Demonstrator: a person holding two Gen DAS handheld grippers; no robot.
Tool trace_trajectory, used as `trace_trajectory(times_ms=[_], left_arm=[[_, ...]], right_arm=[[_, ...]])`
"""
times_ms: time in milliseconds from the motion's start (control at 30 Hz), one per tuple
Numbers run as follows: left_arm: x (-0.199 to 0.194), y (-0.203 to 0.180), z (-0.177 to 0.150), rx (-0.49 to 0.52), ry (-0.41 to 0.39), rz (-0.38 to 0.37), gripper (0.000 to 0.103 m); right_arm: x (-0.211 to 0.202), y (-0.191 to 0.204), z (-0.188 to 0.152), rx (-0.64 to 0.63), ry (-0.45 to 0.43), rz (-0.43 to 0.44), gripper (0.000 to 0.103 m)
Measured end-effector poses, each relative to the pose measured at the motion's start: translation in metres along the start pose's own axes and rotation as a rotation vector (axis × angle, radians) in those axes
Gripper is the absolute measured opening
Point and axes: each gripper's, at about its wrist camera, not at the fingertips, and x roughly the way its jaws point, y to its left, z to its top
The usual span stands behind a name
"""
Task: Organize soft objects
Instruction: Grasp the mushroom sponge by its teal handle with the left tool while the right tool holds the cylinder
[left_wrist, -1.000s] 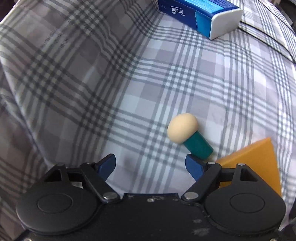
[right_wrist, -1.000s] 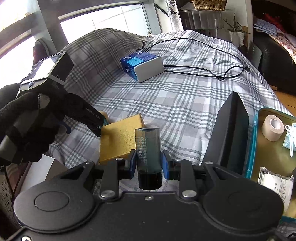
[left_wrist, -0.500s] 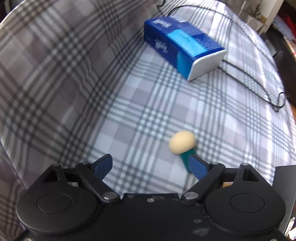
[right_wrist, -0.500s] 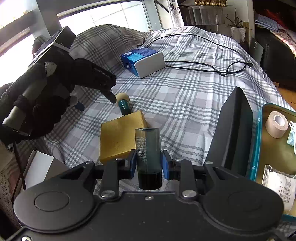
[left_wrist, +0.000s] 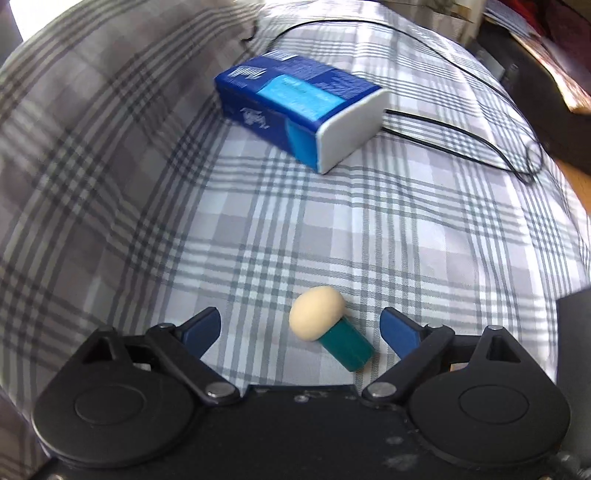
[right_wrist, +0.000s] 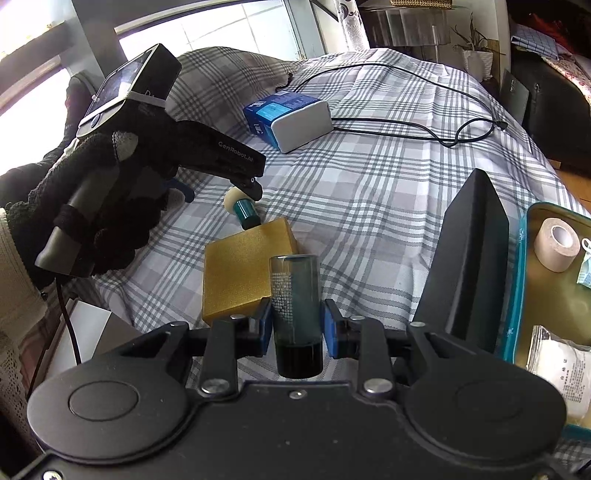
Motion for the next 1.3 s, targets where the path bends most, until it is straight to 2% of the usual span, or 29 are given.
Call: trace_trajectory(times_ms=[167, 267, 433, 567, 667, 733, 833, 1000, 1067, 1200, 1267, 1300], left_arm=[[0.003, -0.016, -0.008, 0.212, -0.004, -0.032, 0.096], [0.012, -0.014, -0.011, 0.241, 0.006, -0.027, 0.096], [0.028, -0.003, -0.010, 0.221, 0.041, -0.046, 0.087], [0.030, 0.002, -0.008, 0.190, 0.017, -0.074, 0.082], [0.031, 0.006, -0.006, 0.141, 0.031, -0.118, 0.065], [0.030, 0.006, -0.004, 0.108, 0.037, -0.137, 0.048], [0.027, 0.010, 0.000, 0.061, 0.057, -0.127, 0.038], [0.024, 0.023, 0.003, -0.063, 0.102, -0.109, 0.032], [0.021, 0.028, 0.003, -0.102, 0.107, -0.093, 0.031], [0.016, 0.050, -0.001, -0.265, 0.110, -0.041, 0.032], [0.015, 0.059, -0.004, -0.310, 0.126, -0.035, 0.044], [0.013, 0.062, -0.005, -0.304, 0.120, -0.041, 0.060]], right_arm=[[0.000, -0.001, 0.002, 0.016, 0.001, 0.013, 0.030], [0.000, -0.002, 0.001, 0.016, 0.002, 0.011, 0.030], [0.001, -0.002, 0.001, 0.018, 0.007, 0.010, 0.030], [0.003, -0.002, 0.002, 0.018, 0.012, 0.007, 0.030], [0.005, -0.001, 0.002, 0.016, 0.018, 0.002, 0.030], [0.005, -0.001, 0.002, 0.016, 0.019, 0.000, 0.030], [0.007, -0.001, 0.002, 0.014, 0.022, -0.006, 0.030], [0.006, -0.001, 0.002, 0.017, 0.018, -0.011, 0.030], [0.006, -0.001, 0.002, 0.020, 0.015, -0.012, 0.030], [0.004, -0.003, 0.002, 0.027, 0.011, -0.011, 0.030], [0.002, -0.003, 0.002, 0.025, 0.007, -0.010, 0.030], [0.002, -0.003, 0.002, 0.025, 0.006, -0.009, 0.030]])
